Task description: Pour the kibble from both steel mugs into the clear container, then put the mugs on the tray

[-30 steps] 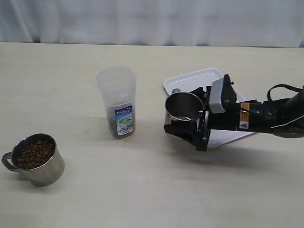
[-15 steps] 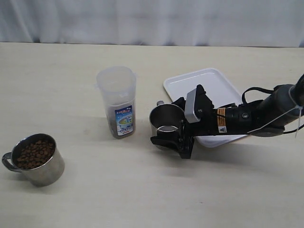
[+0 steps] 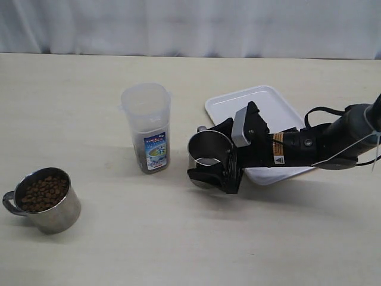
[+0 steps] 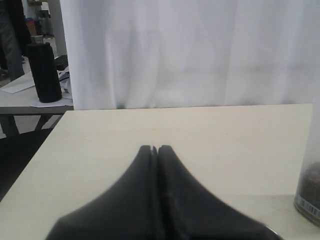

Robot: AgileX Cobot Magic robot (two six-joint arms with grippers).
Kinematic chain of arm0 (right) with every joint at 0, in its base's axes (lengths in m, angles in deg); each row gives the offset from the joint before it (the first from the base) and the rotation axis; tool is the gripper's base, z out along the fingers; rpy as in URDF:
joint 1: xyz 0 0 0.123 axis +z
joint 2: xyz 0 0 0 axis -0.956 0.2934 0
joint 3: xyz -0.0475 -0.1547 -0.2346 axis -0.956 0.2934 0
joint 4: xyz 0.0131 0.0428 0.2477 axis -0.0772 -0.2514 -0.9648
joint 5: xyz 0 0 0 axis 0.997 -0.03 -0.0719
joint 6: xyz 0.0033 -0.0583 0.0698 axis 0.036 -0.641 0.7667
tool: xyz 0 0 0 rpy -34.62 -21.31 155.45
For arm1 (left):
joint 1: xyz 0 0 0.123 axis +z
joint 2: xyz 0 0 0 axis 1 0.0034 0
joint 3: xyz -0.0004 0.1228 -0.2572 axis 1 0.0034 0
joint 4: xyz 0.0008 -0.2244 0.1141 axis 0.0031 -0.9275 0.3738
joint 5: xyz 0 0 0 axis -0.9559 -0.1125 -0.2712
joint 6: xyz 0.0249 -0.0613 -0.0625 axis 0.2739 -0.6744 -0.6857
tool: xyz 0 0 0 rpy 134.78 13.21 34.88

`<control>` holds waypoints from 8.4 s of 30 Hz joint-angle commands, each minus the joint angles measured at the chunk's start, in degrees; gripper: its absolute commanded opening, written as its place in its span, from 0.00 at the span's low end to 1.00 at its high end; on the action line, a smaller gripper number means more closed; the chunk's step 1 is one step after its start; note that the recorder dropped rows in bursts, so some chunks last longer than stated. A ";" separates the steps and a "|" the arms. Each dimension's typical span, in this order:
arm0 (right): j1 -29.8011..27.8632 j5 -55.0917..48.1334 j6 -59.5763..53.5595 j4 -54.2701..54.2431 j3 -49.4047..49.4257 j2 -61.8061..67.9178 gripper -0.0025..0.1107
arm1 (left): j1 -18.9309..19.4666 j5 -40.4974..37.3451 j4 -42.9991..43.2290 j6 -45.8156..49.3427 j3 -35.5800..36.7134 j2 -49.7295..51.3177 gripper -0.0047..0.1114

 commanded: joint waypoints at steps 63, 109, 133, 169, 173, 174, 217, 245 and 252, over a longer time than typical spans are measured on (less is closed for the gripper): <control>-3.47 -46.45 59.90 11.97 25.36 -63.75 0.06 | -0.08 0.54 0.26 -0.10 0.13 -0.13 0.04; -4.60 -53.47 65.72 5.96 51.09 -125.79 0.06 | -0.08 0.54 0.26 -0.10 0.13 -0.13 0.04; -13.05 -68.43 -16.07 -68.81 51.09 -125.79 0.06 | -0.08 0.44 0.26 -0.10 0.13 -0.13 0.04; -13.82 -71.78 -19.17 -71.40 51.09 -125.79 0.06 | -0.08 0.56 0.26 -0.10 0.13 -0.13 0.04; -13.82 -72.08 -19.93 -71.40 51.09 -125.79 0.06 | -0.08 0.56 0.26 -0.10 0.13 -0.13 0.04; -13.82 -71.94 -19.93 -71.40 51.09 -125.79 0.06 | -0.08 0.56 0.26 -0.10 0.13 -0.13 0.04; -13.82 -71.80 -19.93 -71.40 51.09 -125.79 0.06 | -7.08 -0.27 -20.42 10.85 0.13 0.27 0.04; -13.82 -71.80 -19.93 -71.40 51.09 -125.79 0.06 | -33.14 14.04 -31.43 12.38 -1.08 50.86 0.65; -13.82 -71.80 -19.93 -71.40 51.09 -125.79 0.06 | -32.87 15.45 -30.14 13.78 -1.39 50.86 0.77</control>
